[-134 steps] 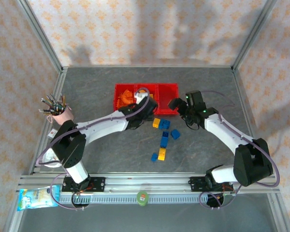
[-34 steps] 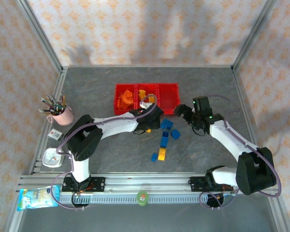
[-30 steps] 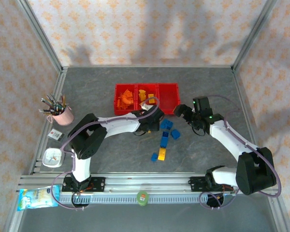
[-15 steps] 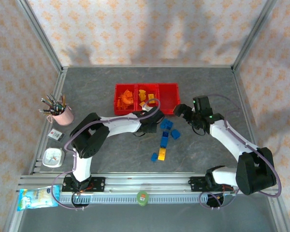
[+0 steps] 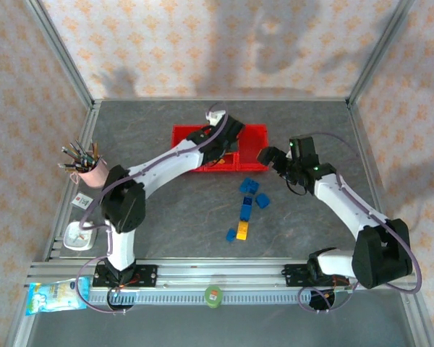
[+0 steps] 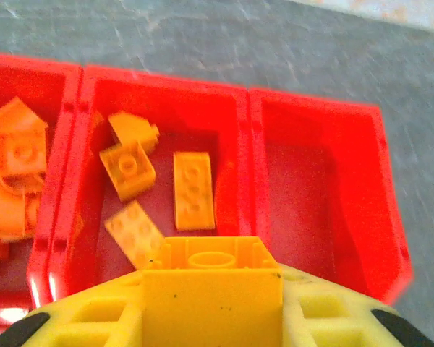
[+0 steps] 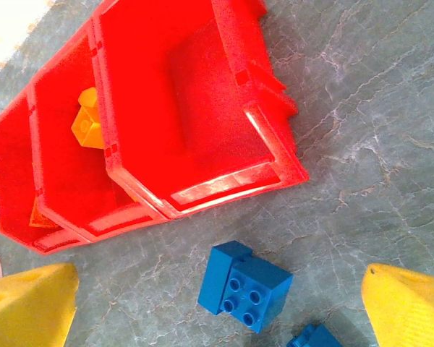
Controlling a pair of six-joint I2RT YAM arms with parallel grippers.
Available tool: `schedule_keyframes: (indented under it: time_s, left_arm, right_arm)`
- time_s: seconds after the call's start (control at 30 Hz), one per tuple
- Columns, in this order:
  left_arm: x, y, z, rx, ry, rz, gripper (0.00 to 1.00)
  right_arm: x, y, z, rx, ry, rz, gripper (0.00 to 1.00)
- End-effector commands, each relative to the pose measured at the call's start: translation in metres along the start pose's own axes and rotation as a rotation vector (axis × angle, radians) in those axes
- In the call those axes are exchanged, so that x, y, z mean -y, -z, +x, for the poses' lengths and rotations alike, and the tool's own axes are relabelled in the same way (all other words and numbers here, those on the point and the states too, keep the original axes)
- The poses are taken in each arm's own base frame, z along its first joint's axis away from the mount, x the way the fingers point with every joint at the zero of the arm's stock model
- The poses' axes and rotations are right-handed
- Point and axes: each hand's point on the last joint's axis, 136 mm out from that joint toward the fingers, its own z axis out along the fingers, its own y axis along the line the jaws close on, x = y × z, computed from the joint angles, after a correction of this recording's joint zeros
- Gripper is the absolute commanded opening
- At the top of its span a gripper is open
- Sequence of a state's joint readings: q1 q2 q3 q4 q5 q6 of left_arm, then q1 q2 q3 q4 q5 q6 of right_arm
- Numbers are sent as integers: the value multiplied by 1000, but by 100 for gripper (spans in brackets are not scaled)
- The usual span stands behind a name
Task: Sort the legos into containers by color
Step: Place the lego in the container.
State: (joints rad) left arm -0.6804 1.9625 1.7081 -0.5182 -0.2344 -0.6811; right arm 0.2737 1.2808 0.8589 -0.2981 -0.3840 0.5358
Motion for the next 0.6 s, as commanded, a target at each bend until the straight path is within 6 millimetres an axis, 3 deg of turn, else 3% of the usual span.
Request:
schedule_keyframes:
  time_s: [0.0,0.13,0.27,0.37,0.57]
  left_arm:
    - [-27,-40,16,-52,-67,-158,35]
    - [-29,-62,10,-44,-81,-196,37]
    - [-31,-70,5,-42,-90,-213,49]
    - [-22,-61,-4,-33,-83,-169,59]
    - [-8,-22,-20,-26,-55,-52,66]
  right_arm:
    - [-7,2,-16,50,21,-4,100]
    - [-7,1,-18,53,30,2,100]
    - [-7,2,-19,50,44,9,100]
    - [-9,4,-21,55,58,5,100]
    - [-7,9,-18,39,75,22,100]
